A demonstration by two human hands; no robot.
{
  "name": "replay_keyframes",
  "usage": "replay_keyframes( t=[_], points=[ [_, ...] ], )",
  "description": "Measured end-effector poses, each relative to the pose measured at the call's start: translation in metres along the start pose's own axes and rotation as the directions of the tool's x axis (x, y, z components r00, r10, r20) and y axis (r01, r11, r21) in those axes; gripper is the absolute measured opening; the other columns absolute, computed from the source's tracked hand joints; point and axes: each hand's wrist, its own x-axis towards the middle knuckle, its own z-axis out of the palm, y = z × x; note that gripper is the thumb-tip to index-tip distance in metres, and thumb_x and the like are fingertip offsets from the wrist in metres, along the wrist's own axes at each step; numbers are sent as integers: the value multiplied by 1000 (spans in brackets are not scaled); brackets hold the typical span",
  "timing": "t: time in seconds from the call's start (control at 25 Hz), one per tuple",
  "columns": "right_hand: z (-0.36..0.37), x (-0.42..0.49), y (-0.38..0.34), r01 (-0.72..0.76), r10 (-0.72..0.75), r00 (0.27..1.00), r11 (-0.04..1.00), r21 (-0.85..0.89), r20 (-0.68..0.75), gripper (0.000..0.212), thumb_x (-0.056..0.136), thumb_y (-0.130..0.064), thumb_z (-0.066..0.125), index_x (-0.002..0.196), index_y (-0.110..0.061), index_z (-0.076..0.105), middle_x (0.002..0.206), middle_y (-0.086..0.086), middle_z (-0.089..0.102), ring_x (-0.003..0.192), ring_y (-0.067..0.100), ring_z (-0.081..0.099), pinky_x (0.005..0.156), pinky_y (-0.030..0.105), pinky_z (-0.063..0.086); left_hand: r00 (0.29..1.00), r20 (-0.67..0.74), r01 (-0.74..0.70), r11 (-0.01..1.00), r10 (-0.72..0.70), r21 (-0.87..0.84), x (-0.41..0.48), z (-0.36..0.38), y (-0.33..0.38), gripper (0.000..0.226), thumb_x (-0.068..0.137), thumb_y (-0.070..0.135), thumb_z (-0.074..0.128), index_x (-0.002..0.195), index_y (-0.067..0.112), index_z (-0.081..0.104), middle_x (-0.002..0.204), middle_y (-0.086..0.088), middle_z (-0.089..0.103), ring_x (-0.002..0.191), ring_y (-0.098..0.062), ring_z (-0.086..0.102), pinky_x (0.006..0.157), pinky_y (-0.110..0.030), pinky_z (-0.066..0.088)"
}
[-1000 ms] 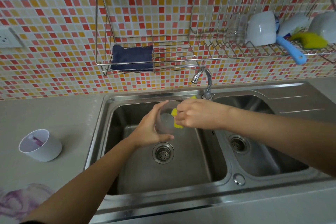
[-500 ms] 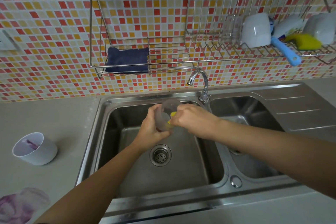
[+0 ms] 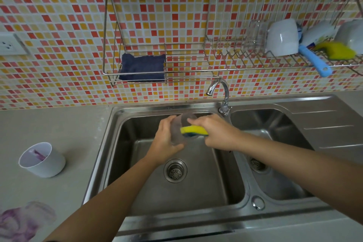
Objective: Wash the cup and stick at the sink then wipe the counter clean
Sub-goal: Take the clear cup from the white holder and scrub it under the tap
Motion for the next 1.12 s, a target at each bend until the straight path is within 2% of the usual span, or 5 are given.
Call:
replay_keyframes(
  t=[0.32, 0.6, 0.8, 0.92, 1.12],
  points=[
    [-91, 51, -17, 28, 144, 821, 956, 291, -552, 57, 90, -26, 53, 141, -28, 28, 131, 10, 30, 111, 17, 37, 91, 26, 30, 990, -45, 124, 974, -134, -188, 14, -17, 12, 87, 63, 24, 84, 132, 26, 31, 125, 11, 44, 110, 4, 47, 75, 1, 41],
    [-94, 165, -11, -373, 431, 867, 894, 247, -252, 70, 97, -30, 39, 148, -19, -7, 154, 13, -20, 142, 39, 1, 115, 44, 13, 979, -64, 163, 929, -195, -334, 1, -41, 16, 85, 64, 22, 85, 129, 34, 31, 122, 16, 47, 111, -4, 51, 81, -22, 52],
    [-90, 199, 7, -506, 509, 861, 860, 64, -25, 81, 89, -62, 36, 149, -19, 3, 157, 14, -5, 143, 38, 3, 116, 49, 12, 976, -70, 168, 921, -205, -352, -1, -51, 13, 85, 64, 18, 85, 130, 33, 34, 121, 17, 49, 110, -1, 52, 80, -21, 52],
    [-101, 167, 6, -330, 333, 832, 940, 87, -444, 70, 89, -55, 43, 143, -13, 29, 148, 17, 28, 136, 34, 25, 111, 45, 24, 978, -4, 192, 912, -207, -364, 2, -42, 11, 86, 63, 15, 86, 128, 37, 34, 122, 16, 50, 111, -2, 53, 82, -22, 53],
    [-83, 75, 41, 246, 208, 433, 909, 338, -877, 29, 78, -4, 58, 107, -10, 59, 95, -5, 56, 78, -3, 48, 70, 9, 39, 961, 89, 271, 820, -263, -504, 6, 2, 12, 90, 64, -2, 81, 132, 33, 33, 122, 9, 51, 106, -1, 55, 73, -13, 51]
  ],
)
